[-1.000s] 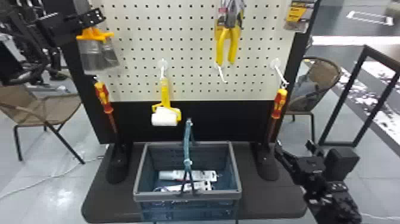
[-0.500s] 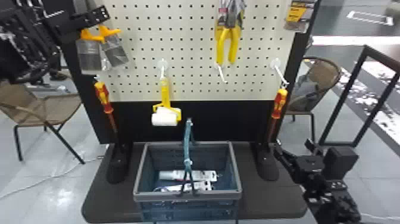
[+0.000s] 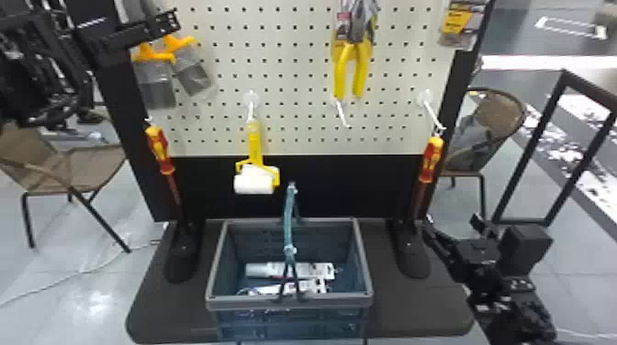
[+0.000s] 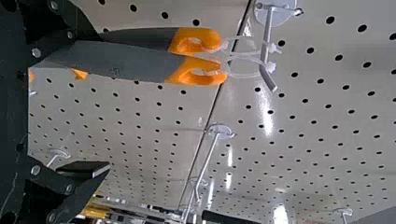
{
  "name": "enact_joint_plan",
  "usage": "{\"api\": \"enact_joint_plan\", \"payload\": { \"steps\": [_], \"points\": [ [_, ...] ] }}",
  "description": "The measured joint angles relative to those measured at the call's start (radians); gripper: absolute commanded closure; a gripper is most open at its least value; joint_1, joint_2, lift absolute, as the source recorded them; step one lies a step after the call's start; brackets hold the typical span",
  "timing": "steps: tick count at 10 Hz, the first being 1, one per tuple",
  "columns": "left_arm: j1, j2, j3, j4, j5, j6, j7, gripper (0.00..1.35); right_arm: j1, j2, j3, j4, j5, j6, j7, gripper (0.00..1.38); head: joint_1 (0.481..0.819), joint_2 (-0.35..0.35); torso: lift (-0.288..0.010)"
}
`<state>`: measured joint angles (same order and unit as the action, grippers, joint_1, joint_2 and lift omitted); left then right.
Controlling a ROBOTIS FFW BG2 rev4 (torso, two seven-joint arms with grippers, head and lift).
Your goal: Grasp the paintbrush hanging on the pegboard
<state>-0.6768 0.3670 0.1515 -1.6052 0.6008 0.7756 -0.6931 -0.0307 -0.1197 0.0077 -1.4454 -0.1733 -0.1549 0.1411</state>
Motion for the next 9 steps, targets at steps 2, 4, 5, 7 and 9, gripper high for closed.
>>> {"api": "enact_joint_plan", "payload": {
  "steps": [2, 4, 5, 7, 9],
  "points": [
    [-0.001, -0.002, 0.0, -0.008, -0.001, -0.005, 0.003, 1.22, 0.001, 0.0, 0.0, 0.003, -0.001, 0.0, 0.0, 0.28, 0.549, 0.0, -0.1],
    [0.005, -0.007, 0.003, -0.009, 0.008, -0.006, 0.014, 1.22, 0.003, 0.0, 0.0, 0.005, -0.002, 0.0, 0.0, 0.28, 0.549, 0.0, -0.1],
    [0.007, -0.008, 0.004, -0.01, 0.009, -0.007, 0.017, 1.22, 0.005, 0.0, 0.0, 0.006, -0.003, 0.0, 0.0, 0.28, 0.549, 0.0, -0.1],
    [0.01, -0.01, 0.006, -0.01, 0.01, -0.013, 0.019, 1.22, 0.006, 0.0, -0.001, 0.007, -0.007, 0.0, 0.0, 0.28, 0.549, 0.0, -0.1],
    [0.021, -0.015, 0.014, -0.021, 0.01, -0.021, 0.037, 1.22, 0.006, 0.0, -0.002, 0.008, -0.008, 0.0, 0.0, 0.28, 0.549, 0.0, -0.1]
  ]
}}
